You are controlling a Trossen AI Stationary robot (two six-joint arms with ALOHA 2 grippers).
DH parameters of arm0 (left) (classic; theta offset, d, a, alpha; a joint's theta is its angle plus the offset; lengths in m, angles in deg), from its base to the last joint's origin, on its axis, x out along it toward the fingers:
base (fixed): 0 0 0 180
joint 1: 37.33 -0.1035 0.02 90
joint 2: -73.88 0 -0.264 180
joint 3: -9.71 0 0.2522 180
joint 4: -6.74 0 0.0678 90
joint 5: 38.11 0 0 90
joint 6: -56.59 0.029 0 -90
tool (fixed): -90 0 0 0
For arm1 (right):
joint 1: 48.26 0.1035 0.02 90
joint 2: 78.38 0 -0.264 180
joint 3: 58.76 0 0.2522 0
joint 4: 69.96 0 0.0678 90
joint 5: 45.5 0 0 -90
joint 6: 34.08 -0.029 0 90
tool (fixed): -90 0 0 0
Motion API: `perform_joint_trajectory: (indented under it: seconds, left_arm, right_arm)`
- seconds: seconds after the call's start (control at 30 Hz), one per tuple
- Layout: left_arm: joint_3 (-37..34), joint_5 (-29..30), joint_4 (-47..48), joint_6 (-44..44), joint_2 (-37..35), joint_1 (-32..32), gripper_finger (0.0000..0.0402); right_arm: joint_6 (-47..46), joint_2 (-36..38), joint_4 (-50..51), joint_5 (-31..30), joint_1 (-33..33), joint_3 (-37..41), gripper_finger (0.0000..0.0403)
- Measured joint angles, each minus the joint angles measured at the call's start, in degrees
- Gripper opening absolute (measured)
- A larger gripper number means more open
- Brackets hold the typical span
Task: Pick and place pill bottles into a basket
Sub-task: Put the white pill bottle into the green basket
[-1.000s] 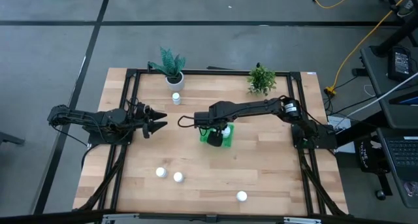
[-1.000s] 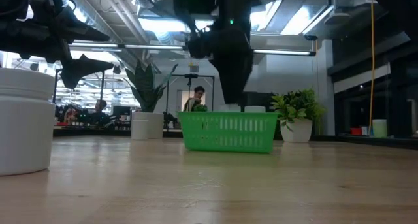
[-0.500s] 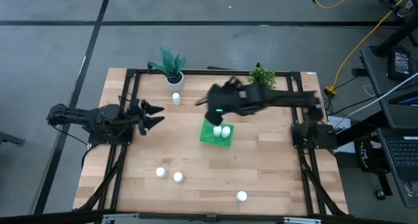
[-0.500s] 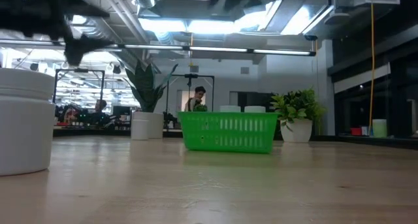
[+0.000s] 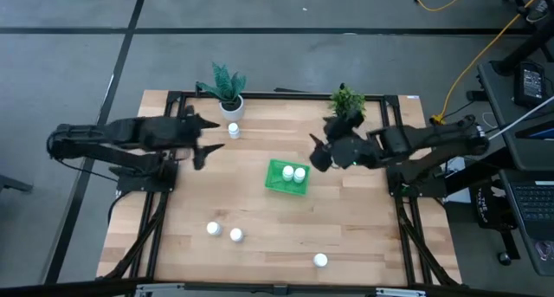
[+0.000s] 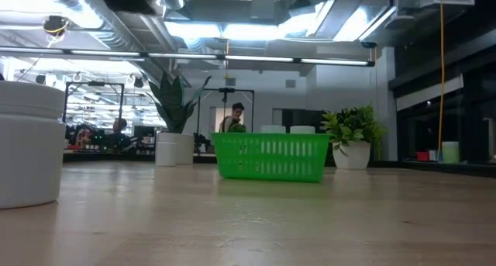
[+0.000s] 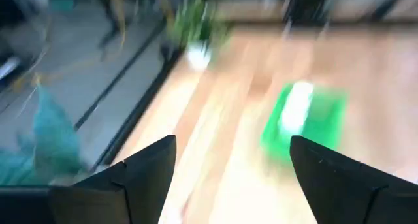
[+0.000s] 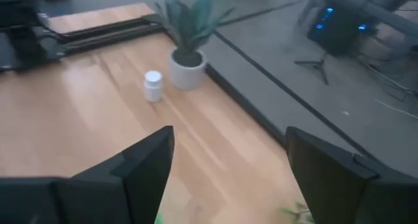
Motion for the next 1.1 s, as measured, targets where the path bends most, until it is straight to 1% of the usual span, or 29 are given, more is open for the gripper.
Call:
perform_joint_trajectory:
  seconds: [0.1, 0.17, 0.23, 0.37, 0.5, 0.63, 0.8, 0.93, 1.1]
  left_arm:
    - [2.74, -1.98, 5.69, -0.62, 6.98, -4.66, 0.0301]
    - [3.01, -3.76, 6.11, -1.44, 10.22, -7.84, 0.0313]
    - [2.99, -5.30, 6.20, -1.90, 12.97, -10.74, 0.0328]
    - [2.99, -5.61, 4.16, -2.81, 17.37, -14.89, 0.0357]
    - [3.01, -6.37, 4.18, -4.76, 22.46, -19.42, 0.0374]
    - [2.99, -7.45, 4.44, -7.92, 27.45, -22.28, 0.0377]
    - [3.00, -7.02, 4.15, -9.50, 32.58, -25.16, 0.0377]
    - [3.01, -7.09, 3.51, -10.03, 35.16, -27.09, 0.0377]
    - [2.99, -7.74, 2.13, -10.02, 36.92, -28.76, 0.0377]
  right_arm:
    - [0.98, 2.87, -9.37, 0.07, 1.41, 6.58, 0.0294]
    - [3.87, 4.43, -13.96, -0.02, 2.22, 9.28, 0.0294]
    - [6.99, 5.44, -17.23, -0.06, 2.85, 10.61, 0.0294]
    - [12.09, 7.68, -20.56, -0.11, 3.63, 10.73, 0.0294]
    - [17.00, 9.99, -22.98, -0.05, 3.99, 10.73, 0.0294]
    - [21.33, 12.68, -23.91, 0.53, 3.99, 10.71, 0.0294]
    - [24.54, 14.87, -23.86, 3.37, 3.99, 10.71, 0.0294]
    - [25.97, 15.72, -23.87, 6.50, 3.99, 10.66, 0.0294]
    - [26.87, 15.78, -23.51, 7.24, 3.99, 10.66, 0.0294]
